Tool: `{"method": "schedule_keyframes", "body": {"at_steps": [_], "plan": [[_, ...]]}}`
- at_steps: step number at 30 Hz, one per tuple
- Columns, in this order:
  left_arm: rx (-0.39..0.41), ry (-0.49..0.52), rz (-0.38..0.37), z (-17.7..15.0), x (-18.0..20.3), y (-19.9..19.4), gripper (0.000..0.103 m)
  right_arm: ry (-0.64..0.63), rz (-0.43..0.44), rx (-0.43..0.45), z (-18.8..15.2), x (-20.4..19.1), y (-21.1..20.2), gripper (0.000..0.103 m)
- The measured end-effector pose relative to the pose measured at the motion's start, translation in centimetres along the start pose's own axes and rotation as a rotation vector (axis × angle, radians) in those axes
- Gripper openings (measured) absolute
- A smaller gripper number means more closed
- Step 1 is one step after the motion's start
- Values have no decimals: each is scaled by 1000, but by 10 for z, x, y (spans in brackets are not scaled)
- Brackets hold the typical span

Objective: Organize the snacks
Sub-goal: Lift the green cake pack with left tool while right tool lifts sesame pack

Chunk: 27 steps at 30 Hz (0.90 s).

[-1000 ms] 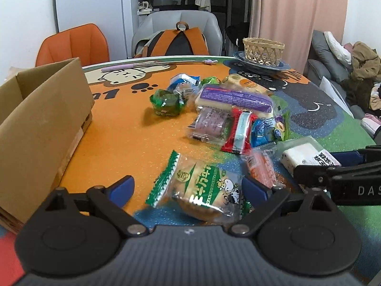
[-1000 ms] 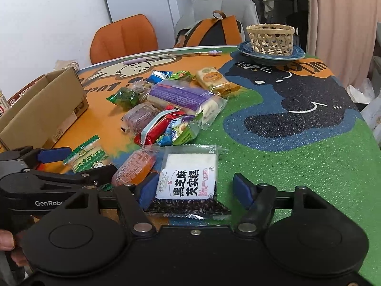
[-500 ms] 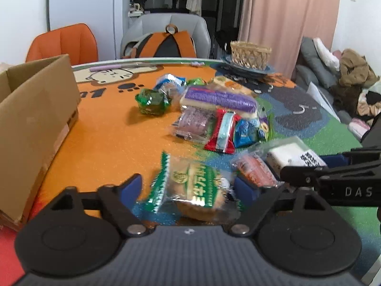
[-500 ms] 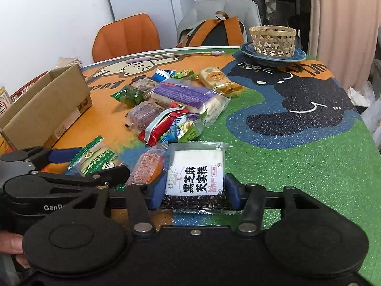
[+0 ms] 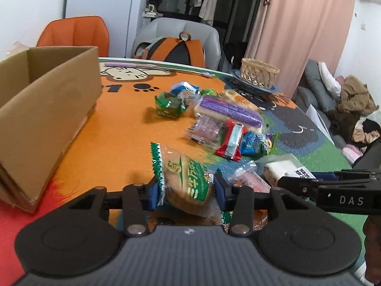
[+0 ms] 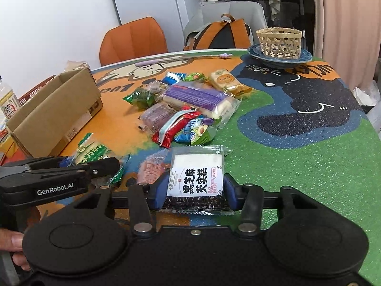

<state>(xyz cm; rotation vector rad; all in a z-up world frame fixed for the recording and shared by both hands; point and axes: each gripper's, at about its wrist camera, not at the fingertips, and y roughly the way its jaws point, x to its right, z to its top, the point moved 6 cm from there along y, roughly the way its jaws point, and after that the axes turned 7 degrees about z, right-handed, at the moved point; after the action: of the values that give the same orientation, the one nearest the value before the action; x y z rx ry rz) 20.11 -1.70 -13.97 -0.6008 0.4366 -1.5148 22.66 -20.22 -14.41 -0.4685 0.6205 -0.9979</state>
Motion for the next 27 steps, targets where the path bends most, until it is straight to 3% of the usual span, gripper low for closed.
{"method": "schedule_keyframes", "body": {"at_steps": [5,9,27], "plan": [[29,-16,-11,7,-7,-12,27,-6,6,20,4,-7,-2,48],[44,-27,-24,10,-11,-18,20,-13,12,35,8,-12,-4,47],[125,-78,-34,23,-27,-51,18,-57,37,103,25,-39,-19,47]]}}
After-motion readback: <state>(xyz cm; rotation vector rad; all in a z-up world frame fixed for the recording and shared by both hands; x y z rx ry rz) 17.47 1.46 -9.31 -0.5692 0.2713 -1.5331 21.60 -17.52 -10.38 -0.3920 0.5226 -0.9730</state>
